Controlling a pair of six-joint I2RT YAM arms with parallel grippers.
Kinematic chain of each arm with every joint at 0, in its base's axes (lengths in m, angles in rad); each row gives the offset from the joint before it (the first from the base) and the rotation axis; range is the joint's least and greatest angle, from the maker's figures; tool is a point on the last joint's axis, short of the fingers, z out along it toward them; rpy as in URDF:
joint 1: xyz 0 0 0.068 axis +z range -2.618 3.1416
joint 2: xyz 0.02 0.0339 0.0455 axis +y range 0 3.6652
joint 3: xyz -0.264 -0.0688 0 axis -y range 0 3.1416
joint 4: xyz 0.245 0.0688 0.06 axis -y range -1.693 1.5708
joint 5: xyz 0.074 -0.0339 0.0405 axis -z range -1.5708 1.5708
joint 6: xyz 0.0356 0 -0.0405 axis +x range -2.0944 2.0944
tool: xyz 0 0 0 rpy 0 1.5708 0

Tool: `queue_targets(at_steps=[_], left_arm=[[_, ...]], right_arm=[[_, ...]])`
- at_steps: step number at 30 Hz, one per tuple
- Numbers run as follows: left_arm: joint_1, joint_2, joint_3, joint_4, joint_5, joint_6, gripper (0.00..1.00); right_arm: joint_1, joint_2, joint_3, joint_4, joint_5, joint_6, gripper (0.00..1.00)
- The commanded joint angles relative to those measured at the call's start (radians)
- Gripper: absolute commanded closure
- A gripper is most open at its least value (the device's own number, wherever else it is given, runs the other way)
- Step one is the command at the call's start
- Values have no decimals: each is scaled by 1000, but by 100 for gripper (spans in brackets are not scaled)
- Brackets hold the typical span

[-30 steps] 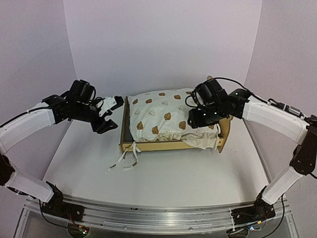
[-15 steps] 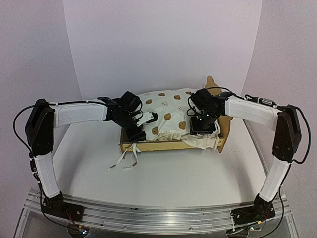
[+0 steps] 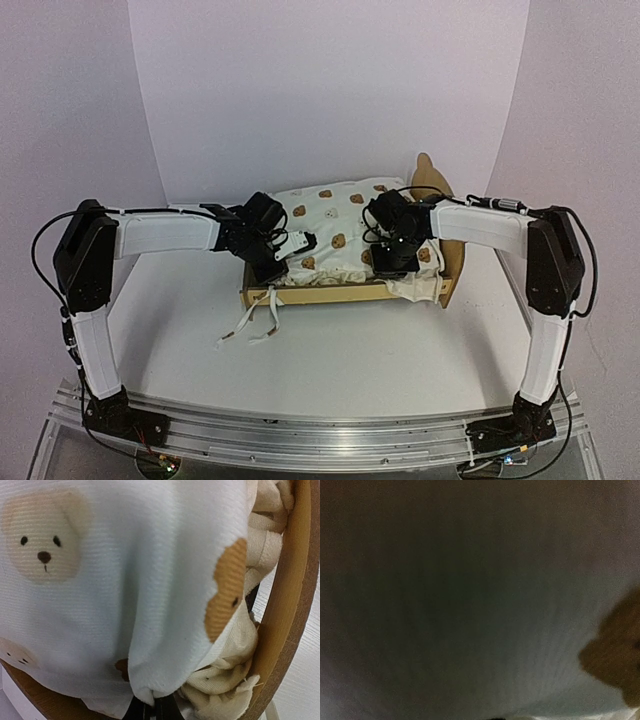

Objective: Set up the pet bed

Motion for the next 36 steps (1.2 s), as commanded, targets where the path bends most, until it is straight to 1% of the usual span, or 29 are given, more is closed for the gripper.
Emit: queue_targets(at_steps=[1, 6, 9, 13, 21, 25, 28, 29, 30, 33, 36], left_arm=[[27, -70, -6, -51, -17, 24, 100], [82, -140, 34, -134, 38, 35, 100], [100, -186, 29, -163, 94, 57, 100], [106, -239, 11, -179, 144, 88, 100], [138, -273, 12, -219, 214, 111, 100], [150, -296, -5, -203, 215, 121, 100], [150, -286, -22, -179, 210, 137, 100], [149, -273, -34, -174, 205, 146, 96], [147, -261, -45, -170, 199, 152, 89], [138, -244, -47, -168, 211, 155, 64], [124, -283, -38, -150, 250, 194, 50]], right_arm=[[-4, -53, 38, -23, 7, -47, 100], [-4, -153, 42, -34, -54, -134, 100], [-10, -202, 33, -36, -112, -149, 100], [-11, -231, 25, -39, -199, -147, 100], [-10, -266, 11, -45, -268, -124, 100], [-10, -307, 1, -44, -279, -107, 100], [-8, -301, 27, -43, -312, -104, 100], [-3, -289, 27, -41, -322, -94, 100], [3, -275, 23, -27, -334, -80, 100], [34, -219, 33, 7, -371, -44, 100], [54, -179, 63, 18, -362, -28, 100]])
